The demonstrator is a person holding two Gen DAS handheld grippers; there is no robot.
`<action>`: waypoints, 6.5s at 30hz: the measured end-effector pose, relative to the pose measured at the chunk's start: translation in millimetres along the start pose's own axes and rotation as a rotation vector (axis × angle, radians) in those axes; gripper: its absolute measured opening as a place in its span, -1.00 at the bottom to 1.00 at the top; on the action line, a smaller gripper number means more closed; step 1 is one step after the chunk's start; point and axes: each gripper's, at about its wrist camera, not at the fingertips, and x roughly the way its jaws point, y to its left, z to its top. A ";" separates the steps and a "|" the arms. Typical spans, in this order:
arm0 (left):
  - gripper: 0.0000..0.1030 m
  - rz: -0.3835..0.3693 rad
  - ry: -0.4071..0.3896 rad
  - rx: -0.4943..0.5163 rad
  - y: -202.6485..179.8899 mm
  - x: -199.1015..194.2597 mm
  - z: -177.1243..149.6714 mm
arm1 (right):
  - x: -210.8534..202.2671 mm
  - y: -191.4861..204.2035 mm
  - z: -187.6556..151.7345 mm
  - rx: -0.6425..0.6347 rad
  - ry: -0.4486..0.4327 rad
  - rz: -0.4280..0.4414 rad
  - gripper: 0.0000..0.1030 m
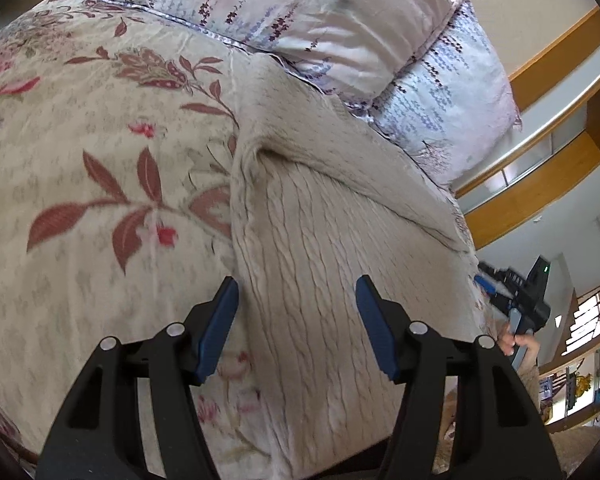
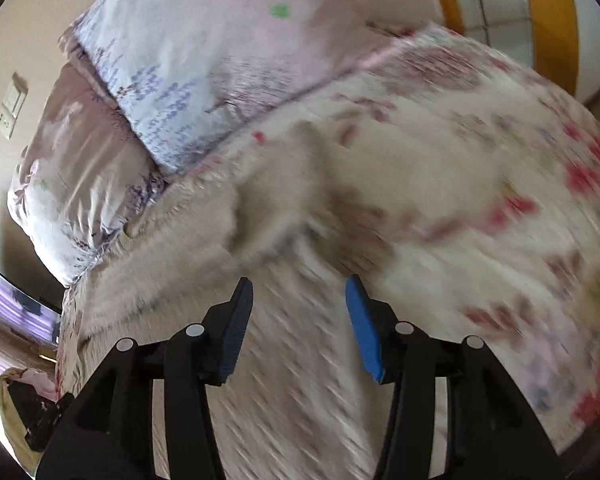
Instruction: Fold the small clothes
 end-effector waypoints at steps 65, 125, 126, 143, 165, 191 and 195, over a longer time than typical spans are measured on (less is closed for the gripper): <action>-0.88 0.026 -0.273 0.299 -89.4 -56.1 43.4 | -109.9 73.6 -45.4 -0.451 -0.559 0.153 -0.85; -0.44 0.177 -0.057 0.115 -26.8 68.1 124.2 | 49.5 24.4 44.6 -0.149 -0.075 -0.042 -0.26; -0.44 0.184 -0.056 0.122 -27.4 68.5 123.0 | 50.8 24.7 44.0 -0.154 -0.072 -0.047 -0.26; -1.00 0.190 -0.033 0.134 -24.6 73.9 115.7 | 52.8 34.7 34.0 -0.206 -0.090 -0.052 -0.78; -0.25 0.239 -0.072 0.258 -34.4 57.2 111.1 | 37.8 27.4 21.1 -0.154 -0.094 -0.038 -0.79; -0.87 0.166 -0.034 0.179 -18.9 50.6 114.6 | 25.3 29.7 21.1 -0.163 -0.101 -0.011 -0.79; -0.87 0.145 -0.025 0.163 -10.2 43.5 108.5 | 31.3 26.9 14.7 -0.173 -0.070 -0.060 -0.79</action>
